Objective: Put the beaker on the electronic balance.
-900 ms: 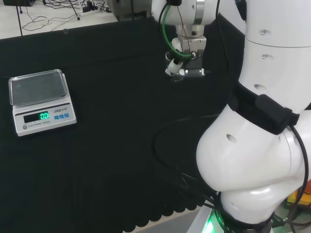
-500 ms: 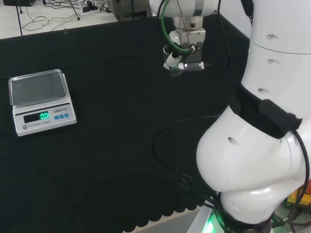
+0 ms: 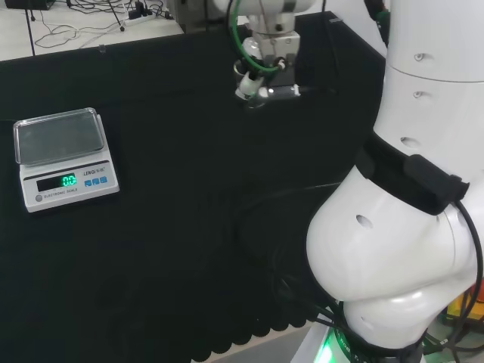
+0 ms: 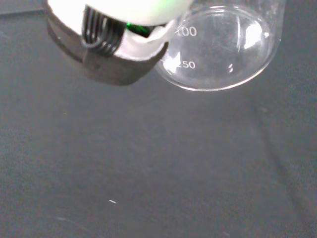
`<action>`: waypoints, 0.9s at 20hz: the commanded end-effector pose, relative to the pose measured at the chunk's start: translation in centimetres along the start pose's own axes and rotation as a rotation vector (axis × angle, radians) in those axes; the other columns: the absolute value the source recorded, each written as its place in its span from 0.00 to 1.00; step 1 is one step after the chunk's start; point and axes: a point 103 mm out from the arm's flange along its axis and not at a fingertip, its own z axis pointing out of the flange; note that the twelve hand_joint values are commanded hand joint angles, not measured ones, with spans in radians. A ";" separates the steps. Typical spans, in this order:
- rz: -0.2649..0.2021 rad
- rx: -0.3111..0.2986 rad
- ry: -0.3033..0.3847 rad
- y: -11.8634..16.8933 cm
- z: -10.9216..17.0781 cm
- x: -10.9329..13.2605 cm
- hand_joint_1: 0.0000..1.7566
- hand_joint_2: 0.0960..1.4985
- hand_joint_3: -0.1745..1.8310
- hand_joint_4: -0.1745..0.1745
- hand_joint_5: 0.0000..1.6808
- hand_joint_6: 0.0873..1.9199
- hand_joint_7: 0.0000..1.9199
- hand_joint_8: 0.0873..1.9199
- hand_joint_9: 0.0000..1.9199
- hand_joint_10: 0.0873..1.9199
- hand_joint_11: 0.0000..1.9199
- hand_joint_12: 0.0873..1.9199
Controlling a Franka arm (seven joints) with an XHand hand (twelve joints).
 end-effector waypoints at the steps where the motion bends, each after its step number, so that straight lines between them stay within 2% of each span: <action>1: -0.130 0.014 0.002 3.0 -0.4 12.5 0.66 0.62 0.39 0.59 0.46 0.75 0.39 0.79 0.51 0.67 0.62 0.44; 7: -0.289 0.047 -0.006 5.2 0.6 23.9 0.66 0.62 0.39 0.59 0.46 0.75 0.39 0.78 0.51 0.67 0.62 0.44; 11: -0.385 0.066 -0.006 5.5 1.4 30.1 0.66 0.61 0.39 0.60 0.46 0.75 0.39 0.78 0.51 0.67 0.62 0.44; 15: -0.468 0.090 -0.014 5.1 2.4 34.3 0.66 0.61 0.39 0.60 0.46 0.75 0.39 0.78 0.51 0.67 0.62 0.44; 18: -0.509 0.113 -0.015 4.7 3.4 36.7 0.66 0.61 0.39 0.60 0.46 0.75 0.39 0.78 0.51 0.67 0.62 0.44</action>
